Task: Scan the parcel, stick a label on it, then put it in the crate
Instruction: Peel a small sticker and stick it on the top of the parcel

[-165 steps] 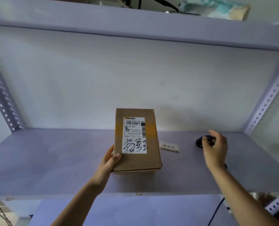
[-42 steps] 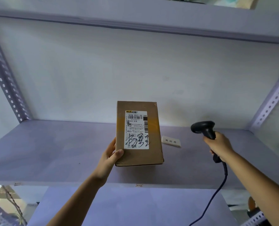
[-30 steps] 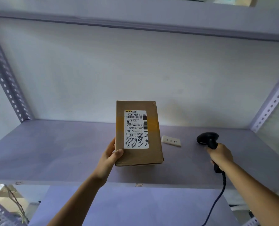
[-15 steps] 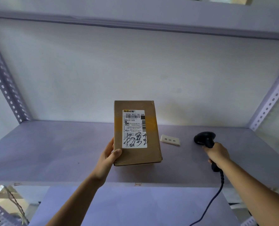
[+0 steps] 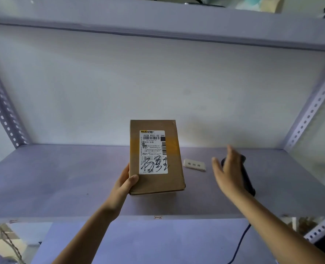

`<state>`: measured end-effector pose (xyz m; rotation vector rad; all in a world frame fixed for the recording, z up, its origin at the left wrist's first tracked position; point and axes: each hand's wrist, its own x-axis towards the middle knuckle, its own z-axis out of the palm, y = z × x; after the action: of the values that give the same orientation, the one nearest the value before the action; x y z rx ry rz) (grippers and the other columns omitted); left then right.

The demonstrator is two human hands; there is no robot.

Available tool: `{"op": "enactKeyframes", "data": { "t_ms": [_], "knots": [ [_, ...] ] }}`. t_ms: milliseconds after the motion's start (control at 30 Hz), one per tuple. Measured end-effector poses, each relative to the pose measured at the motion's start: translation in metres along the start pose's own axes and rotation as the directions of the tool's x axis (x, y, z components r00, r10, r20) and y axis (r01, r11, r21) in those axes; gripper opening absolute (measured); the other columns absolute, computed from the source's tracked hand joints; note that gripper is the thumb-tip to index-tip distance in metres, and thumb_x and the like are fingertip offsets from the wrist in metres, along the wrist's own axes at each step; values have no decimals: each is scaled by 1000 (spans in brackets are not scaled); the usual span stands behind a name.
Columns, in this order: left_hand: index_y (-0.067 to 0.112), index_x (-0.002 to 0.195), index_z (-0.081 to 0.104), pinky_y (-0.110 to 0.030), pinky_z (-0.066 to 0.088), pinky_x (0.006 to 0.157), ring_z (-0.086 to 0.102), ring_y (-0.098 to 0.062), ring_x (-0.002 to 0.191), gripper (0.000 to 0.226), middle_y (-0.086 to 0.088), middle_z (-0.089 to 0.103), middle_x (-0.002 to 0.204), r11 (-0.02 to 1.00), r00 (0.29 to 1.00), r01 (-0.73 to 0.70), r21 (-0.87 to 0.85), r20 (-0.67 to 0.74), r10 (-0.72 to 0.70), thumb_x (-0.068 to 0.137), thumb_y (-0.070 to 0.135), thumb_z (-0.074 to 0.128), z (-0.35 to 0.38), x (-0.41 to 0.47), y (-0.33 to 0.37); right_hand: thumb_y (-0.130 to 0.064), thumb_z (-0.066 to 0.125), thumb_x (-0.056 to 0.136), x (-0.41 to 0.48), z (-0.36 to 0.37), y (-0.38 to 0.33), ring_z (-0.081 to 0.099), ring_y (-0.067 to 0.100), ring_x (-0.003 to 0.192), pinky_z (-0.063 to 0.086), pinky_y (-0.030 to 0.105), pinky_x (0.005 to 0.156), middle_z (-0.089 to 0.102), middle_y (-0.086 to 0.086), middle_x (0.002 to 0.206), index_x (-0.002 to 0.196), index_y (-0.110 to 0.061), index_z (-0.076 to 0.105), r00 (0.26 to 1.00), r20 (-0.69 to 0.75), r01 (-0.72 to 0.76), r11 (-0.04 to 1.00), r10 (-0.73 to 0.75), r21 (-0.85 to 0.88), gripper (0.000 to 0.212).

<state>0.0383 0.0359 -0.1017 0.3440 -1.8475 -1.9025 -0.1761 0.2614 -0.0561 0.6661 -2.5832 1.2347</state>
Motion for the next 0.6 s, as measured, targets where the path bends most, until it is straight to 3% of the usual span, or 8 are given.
{"op": "enactKeyframes", "data": {
  "t_ms": [67, 100, 133, 200, 233, 300, 367, 600],
  "knots": [
    [27, 140, 47, -30, 50, 94, 59, -13, 121, 68, 8, 63, 134, 999, 999, 47, -15, 7, -47, 77, 50, 54, 1, 2, 1, -33, 39, 101, -20, 18, -37, 25, 18, 144, 14, 25, 116, 29, 6, 156, 149, -11, 26, 949, 315, -93, 963, 9, 252, 54],
    [27, 138, 49, -30, 48, 94, 60, -14, 120, 64, 7, 64, 133, 997, 997, 72, -24, 12, -72, 78, 48, 53, 2, 4, 2, -37, 32, 103, -30, 26, -52, 26, 7, 144, 15, 23, 119, 32, -3, 155, 148, -17, 30, 897, 440, -143, 926, -27, 349, 49],
    [27, 136, 51, -31, 46, 94, 60, -16, 119, 59, 6, 65, 131, 995, 995, 94, -33, 15, -94, 80, 46, 50, 3, 5, 2, -38, 26, 103, -38, 34, -63, 30, -10, 137, 20, 13, 115, 39, -16, 148, 142, -26, 36, 855, 514, -180, 888, -72, 423, 42],
    [26, 132, 55, -30, 47, 90, 61, -18, 116, 53, 4, 67, 128, 989, 990, 138, -52, -5, -139, 82, 42, 43, 6, 7, 4, -38, 23, 104, -45, 50, -73, 32, -38, 108, 26, -9, 90, 38, -39, 126, 128, -44, 39, 826, 558, -262, 824, -78, 503, 30],
    [26, 130, 56, -30, 47, 88, 62, -18, 114, 53, 2, 68, 127, 985, 987, 159, -63, -22, -161, 82, 42, 42, 7, 8, 5, -39, 23, 104, -45, 54, -75, 31, -38, 107, 23, -8, 90, 34, -42, 125, 132, -47, 34, 810, 585, -321, 798, -48, 510, 32],
    [23, 129, 58, -30, 48, 83, 64, -19, 109, 54, -1, 69, 124, 977, 979, 192, -92, -49, -197, 81, 43, 42, 7, 8, 7, -43, 24, 103, -43, 59, -75, 22, -15, 135, 15, 10, 107, 25, -28, 149, 150, -33, 22, 784, 621, -395, 762, -12, 513, 48],
    [21, 125, 62, -32, 49, 81, 67, -20, 103, 53, -3, 73, 118, 965, 968, 233, -117, -68, -242, 80, 44, 44, 7, 8, 9, -46, 26, 101, -39, 61, -76, 10, 4, 147, 10, 26, 115, 12, -14, 160, 154, -25, 13, 760, 649, -457, 742, 39, 490, 58],
    [27, 93, 78, -23, 57, 56, 75, -11, 76, 39, 0, 80, 94, 926, 937, 317, -204, -82, -339, 94, 33, 40, 7, 18, 11, -47, 28, 101, -27, 68, -77, 12, 13, 148, 11, 34, 117, 15, -5, 162, 152, -22, 19, 719, 682, -528, 743, 134, 411, 58]
  ]
}}
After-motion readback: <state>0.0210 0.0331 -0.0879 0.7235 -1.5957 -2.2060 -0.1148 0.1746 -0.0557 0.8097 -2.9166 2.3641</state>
